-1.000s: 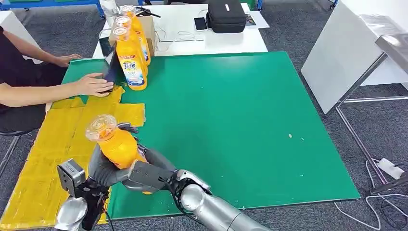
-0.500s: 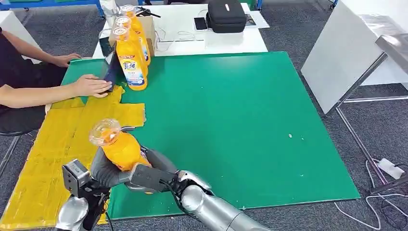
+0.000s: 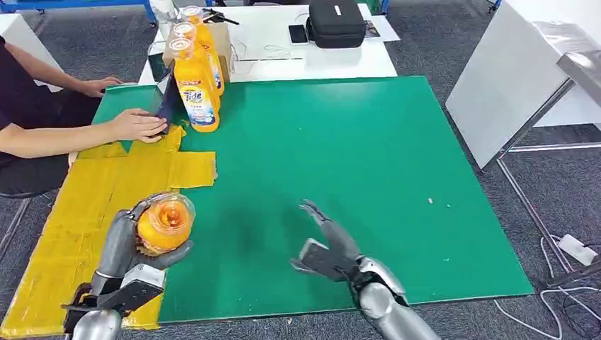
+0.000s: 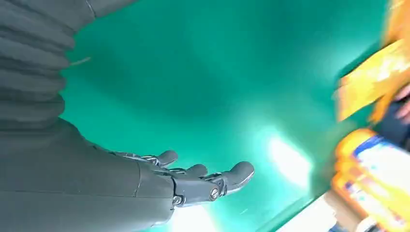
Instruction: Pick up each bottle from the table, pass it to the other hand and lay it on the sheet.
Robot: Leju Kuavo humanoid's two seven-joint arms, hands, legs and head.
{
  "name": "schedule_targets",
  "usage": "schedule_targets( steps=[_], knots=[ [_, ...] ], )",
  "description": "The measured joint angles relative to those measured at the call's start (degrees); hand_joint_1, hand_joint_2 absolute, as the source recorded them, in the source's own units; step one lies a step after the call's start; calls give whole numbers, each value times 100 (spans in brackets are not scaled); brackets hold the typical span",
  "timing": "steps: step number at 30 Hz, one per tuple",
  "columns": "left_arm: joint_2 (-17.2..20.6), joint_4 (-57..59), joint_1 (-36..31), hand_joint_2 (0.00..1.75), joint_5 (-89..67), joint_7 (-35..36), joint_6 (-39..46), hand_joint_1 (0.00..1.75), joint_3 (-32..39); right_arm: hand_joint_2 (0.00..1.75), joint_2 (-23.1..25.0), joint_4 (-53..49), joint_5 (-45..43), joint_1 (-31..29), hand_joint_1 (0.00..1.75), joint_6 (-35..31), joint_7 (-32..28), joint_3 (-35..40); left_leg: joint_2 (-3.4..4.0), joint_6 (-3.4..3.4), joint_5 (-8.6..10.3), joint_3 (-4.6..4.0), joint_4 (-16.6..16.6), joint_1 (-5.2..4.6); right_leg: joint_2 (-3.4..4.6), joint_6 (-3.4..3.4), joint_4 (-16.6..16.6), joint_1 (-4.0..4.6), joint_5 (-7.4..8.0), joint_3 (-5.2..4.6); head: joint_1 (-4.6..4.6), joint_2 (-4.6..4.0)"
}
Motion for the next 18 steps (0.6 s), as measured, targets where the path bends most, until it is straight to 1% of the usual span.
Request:
schedule_targets(
  steps=[2, 4, 6, 9, 10, 12, 13, 15, 16, 17, 18],
  knots=[
    [7, -14, 7, 175, -97, 0, 70, 175, 11, 0, -129, -231, 83, 91, 0, 78, 0, -257, 8, -3, -3, 0, 0, 0, 2, 1, -1, 1, 1, -9, 0, 0],
    [15, -25, 10, 175, -719, 140, 486, 175, 11, 0, -299, -527, 70, 267, 0, 78, -2, -443, 9, -3, -2, 5, 0, 0, 4, 1, -4, 1, 0, -11, -2, 0],
    [26, -3, 57, 175, -2252, 607, 1227, 175, -4, 0, -557, -1043, -116, 595, 0, 109, -66, -765, -4, 0, 1, 1, 0, 0, -6, 2, -5, 2, -4, -7, -2, 0],
    [116, 242, 65, 175, -4118, 1487, 1749, 175, -66, 0, -935, -1672, -389, 849, 0, 420, -140, -1337, 1, 1, 2, -6, 0, 0, -4, 2, -2, 1, 0, -8, 4, 0],
    [155, 372, 50, 175, -4564, 1745, 1797, 175, -122, 0, -1053, -1841, -461, 866, 0, 522, -164, -1504, 11, 1, 1, -5, 0, -1, -1, 3, -2, -1, 5, -13, 4, 0],
    [254, 643, -52, 175, -4923, 2068, 1783, 175, -243, 0, -1182, -2080, -527, 885, 0, 645, -175, -1678, 24, 2, 1, -1, 0, -5, 13, 7, -3, -4, 9, -15, -2, 0],
    [347, 800, -122, 175, -4970, 2283, 1679, 162, -364, 0, -1241, -2178, -536, 883, 0, 688, -175, -1743, 23, 2, 1, -1, 0, -5, 15, 7, -4, -3, 9, -15, 2, 0],
    [608, 1178, -345, 175, -4988, 2687, 1361, 162, -713, 0, -1289, -2253, -533, 810, 0, 754, -175, -1787, 16, 4, 8, -2, 0, -4, 14, 8, -3, -3, 10, -13, -2, 0],
    [770, 1447, -486, 175, -5003, 2809, 1267, 162, -928, 0, -1309, -2250, -525, 732, 0, 784, -175, -1787, 15, 3, 11, -2, 0, -4, 14, 7, -1, -2, 11, -13, -2, 0],
    [854, 1733, -605, 175, -5010, 2855, 1241, 162, -1125, 0, -1324, -2248, -510, 653, 0, 798, -173, -1781, 16, 1, 15, -2, 0, -3, 14, 7, 2, -2, 12, -13, -2, 0],
    [915, 1959, -694, 175, -5003, 2857, 1248, 0, -1260, 0, -1324, -2240, -488, 577, 0, 797, -173, -1768, 17, -1, 16, -1, 0, -2, 15, 7, 4, -1, 12, -13, -2, 0]
  ],
)
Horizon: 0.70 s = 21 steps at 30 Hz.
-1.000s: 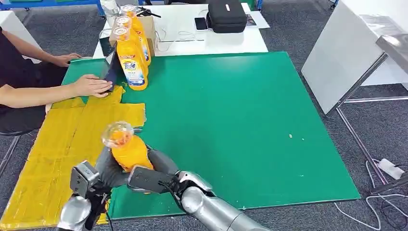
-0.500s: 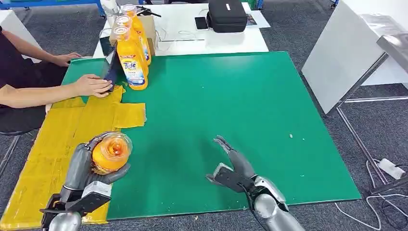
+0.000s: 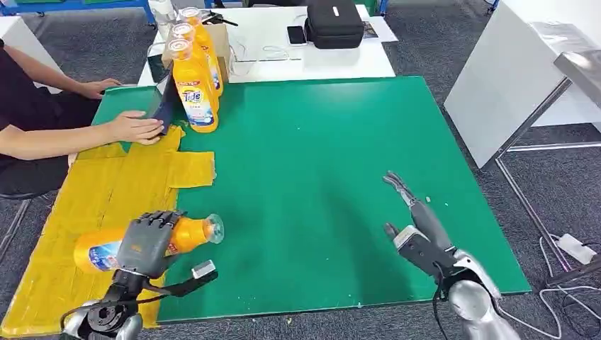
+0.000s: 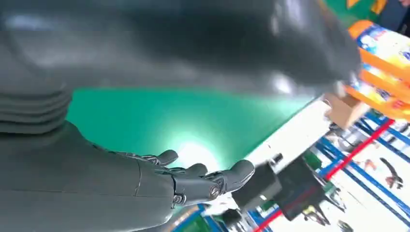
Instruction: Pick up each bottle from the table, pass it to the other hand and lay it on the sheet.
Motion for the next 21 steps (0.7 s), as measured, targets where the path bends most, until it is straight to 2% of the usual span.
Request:
schedule_targets(
  steps=[1, 2, 6, 14, 21],
  knots=[
    [40, 188, -65, 175, 15, -7, 11, 0, -110, 0, -2, 11, 20, -63, 0, 0, 4, 18, 1, 0, 2, 1, 0, 0, 0, 0, 1, 0, 0, -1, -2, 0],
    [53, 336, -106, 0, 31, -26, 22, 0, -177, 0, -2, 22, 41, -100, 0, 0, 7, 31, 2, 2, 4, 1, 0, 1, 0, 0, 1, 0, 1, -1, 0, 0],
    [96, 753, -211, 0, 54, -120, 46, 0, -330, 0, -7, 61, 57, -180, 0, -11, 13, 79, -2, 5, 6, -3, 0, 0, -3, 1, 2, -1, 0, 1, 0, 0],
    [103, 757, -161, 0, 470, -693, 175, 0, -170, 0, -2, 173, 88, -272, 0, -42, 39, 190, -5, 6, 3, -8, 0, 0, -4, 0, 0, -1, -2, 0, 2, 0],
    [-181, 184, 57, 0, 1157, -1369, 1305, 0, 202, 0, 53, 335, 214, -300, 0, -175, 76, 403, -6, 6, 4, -8, 0, 0, -4, 1, 1, -1, -2, 1, 0, 0]
  ],
)
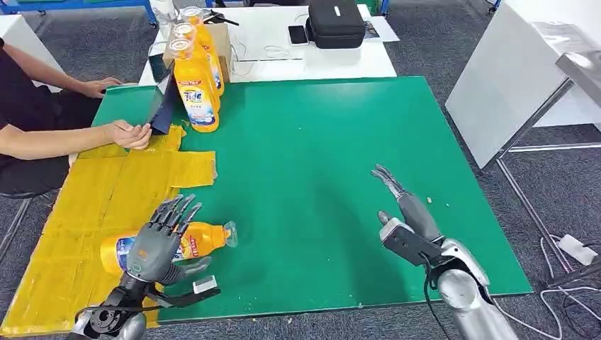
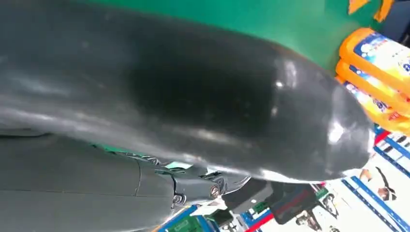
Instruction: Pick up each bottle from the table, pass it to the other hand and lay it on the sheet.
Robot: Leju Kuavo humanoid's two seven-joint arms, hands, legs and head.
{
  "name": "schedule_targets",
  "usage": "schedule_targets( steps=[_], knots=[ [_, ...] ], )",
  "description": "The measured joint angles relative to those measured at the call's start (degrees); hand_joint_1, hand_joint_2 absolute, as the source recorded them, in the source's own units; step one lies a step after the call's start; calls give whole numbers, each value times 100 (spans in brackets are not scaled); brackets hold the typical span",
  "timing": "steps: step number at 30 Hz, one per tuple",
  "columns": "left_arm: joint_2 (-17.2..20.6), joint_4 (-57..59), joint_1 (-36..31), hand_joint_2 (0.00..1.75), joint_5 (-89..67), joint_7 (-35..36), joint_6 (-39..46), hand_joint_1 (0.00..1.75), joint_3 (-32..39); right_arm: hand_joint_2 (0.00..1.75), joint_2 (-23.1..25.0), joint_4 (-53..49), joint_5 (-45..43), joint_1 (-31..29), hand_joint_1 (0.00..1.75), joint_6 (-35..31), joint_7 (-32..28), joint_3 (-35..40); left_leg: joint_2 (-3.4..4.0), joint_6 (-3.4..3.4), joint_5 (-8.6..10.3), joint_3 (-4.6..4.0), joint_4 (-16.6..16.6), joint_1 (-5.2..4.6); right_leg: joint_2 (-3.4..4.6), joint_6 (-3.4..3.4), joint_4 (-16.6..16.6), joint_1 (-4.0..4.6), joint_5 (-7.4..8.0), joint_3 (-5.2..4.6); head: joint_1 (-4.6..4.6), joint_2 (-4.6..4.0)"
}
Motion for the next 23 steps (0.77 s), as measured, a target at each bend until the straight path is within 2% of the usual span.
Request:
schedule_targets(
  steps=[5, 8, 11, 14, 16, 19, 23],
  knots=[
    [-536, -632, 98, 0, 737, -881, 187, 0, 542, 0, 168, 87, 245, 6, 0, -337, -48, 127, 0, 0, 0, 0, 0, -1, 0, 0, -1, -1, 0, -1, 0, 0],
    [-886, -942, 111, 0, 1979, -1392, 161, 0, 833, 0, 462, 103, 603, 74, 0, -847, -81, 162, 1, 0, 0, 1, 0, 1, 0, 0, 0, 1, 0, -2, 2, 0],
    [-1104, -1319, 96, 0, 3225, -1488, -304, 0, 939, 0, 902, 98, 769, 204, 0, -1226, -114, 201, 3, -3, -2, 2, 0, 5, 3, -1, 1, 5, 0, -6, -2, 0],
    [-1224, -1545, 60, 0, 3390, -1527, -456, 0, 988, 0, 1174, 89, 806, 286, 0, -1276, -131, 253, 1, -5, 0, 2, 0, 9, 1, -2, 2, 6, -2, -5, -2, 0],
    [-1302, -1656, 63, 0, 3950, -1674, -920, 0, 1020, 0, 1325, 59, 769, 324, 0, -1379, -278, 258, 1, -5, 1, 2, 0, 9, 1, -3, 2, 6, -2, -5, 2, 0],
    [-1424, -1885, 128, 0, 5132, -1816, -2203, 0, 1038, 0, 1593, -166, 832, 529, 0, -1632, -592, 249, 1, -4, -1, 0, 0, 6, 2, -2, 2, 3, -1, -1, 2, 0],
    [-1512, -2262, 633, 0, 5759, -2127, -3304, 0, 996, 0, 1987, -251, 1557, 596, 0, -1834, -426, 628, 33, -15, -12, 4, -1, 6, 24, -2, 2, 3, -2, -13, 0, 0]
  ],
)
